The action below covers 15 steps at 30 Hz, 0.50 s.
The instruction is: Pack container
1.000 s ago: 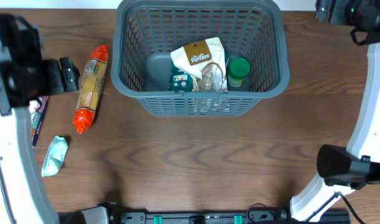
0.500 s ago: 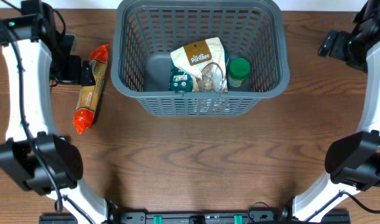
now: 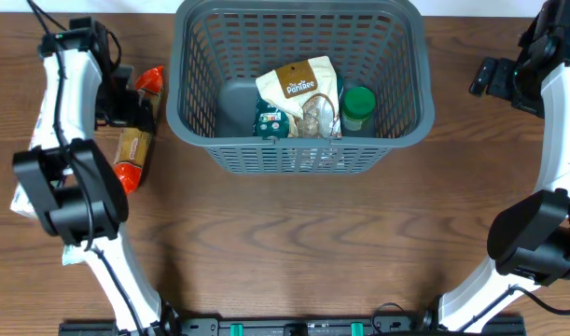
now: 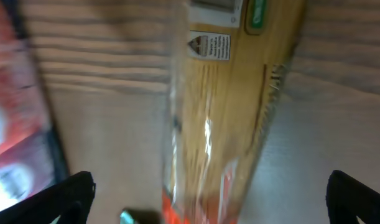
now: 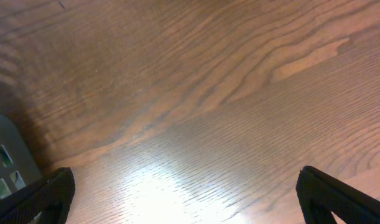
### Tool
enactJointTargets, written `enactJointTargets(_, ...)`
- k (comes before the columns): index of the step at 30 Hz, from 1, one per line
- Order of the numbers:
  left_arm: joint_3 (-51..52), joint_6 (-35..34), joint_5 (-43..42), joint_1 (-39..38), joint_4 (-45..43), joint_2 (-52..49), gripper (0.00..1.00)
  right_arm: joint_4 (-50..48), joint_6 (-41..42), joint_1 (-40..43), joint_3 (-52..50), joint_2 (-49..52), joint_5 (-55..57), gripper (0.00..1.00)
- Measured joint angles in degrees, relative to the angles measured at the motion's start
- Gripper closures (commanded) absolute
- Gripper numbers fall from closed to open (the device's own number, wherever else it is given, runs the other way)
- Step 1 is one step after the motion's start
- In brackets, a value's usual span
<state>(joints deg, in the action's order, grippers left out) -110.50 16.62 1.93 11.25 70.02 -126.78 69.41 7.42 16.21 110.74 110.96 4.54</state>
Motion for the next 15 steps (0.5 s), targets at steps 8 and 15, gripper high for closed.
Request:
enactJointTargets(8, 0.0, 0.0, 0.0, 0.0, -1.5, -6.4, 0.01, 0.0, -0.7, 0.0, 0.0, 0.0, 0.0, 0.01)
enactJointTargets(15, 0.1, -0.1, -0.1, 0.0, -4.2, -7.0, 0.01, 0.0, -1.1, 0.0, 0.0, 0.0, 0.0, 0.01)
